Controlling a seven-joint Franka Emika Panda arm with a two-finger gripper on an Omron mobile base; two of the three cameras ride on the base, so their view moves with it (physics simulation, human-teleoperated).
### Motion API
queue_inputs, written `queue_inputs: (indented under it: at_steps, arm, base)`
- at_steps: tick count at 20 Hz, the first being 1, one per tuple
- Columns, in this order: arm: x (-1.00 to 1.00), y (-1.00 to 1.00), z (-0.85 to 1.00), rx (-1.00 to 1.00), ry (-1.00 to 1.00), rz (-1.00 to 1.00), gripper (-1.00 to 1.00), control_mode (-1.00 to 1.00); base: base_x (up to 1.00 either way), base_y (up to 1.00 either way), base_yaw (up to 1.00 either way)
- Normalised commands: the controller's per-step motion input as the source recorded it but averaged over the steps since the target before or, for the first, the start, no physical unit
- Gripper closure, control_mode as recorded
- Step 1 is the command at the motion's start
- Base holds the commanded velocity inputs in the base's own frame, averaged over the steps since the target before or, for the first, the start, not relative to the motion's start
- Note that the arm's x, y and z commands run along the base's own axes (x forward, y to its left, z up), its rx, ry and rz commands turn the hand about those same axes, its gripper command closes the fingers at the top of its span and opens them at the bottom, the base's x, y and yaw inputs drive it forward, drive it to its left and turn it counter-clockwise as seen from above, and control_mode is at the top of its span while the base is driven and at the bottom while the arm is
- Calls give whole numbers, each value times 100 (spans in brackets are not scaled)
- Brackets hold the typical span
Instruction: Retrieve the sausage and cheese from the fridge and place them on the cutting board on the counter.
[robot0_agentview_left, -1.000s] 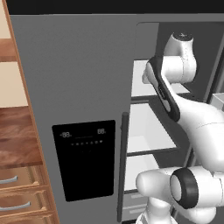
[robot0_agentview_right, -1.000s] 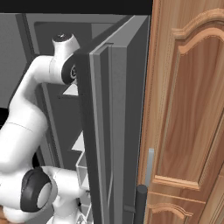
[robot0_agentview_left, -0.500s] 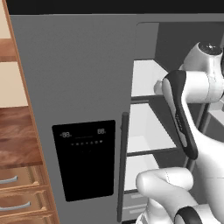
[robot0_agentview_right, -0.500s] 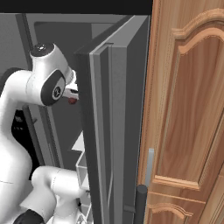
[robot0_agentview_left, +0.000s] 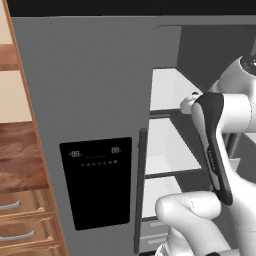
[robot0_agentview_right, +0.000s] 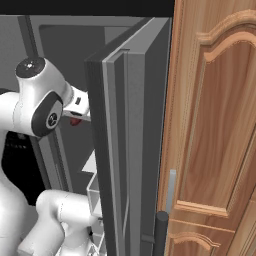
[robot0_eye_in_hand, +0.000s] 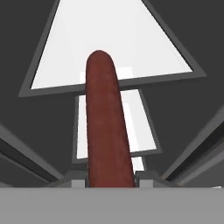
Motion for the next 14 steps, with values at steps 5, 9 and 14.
queue_inputs:
  at_steps: [5,9,14]
  arm:
    - [-7,13,0,-1,6,0,100,-100]
    - [-39,0,0,-3,5,0,100,-100]
    - [-22,0,-2,-2,1,1,100,100]
  base:
    - [0,0,0]
    - [0,0,0]
    - [-37,0,3]
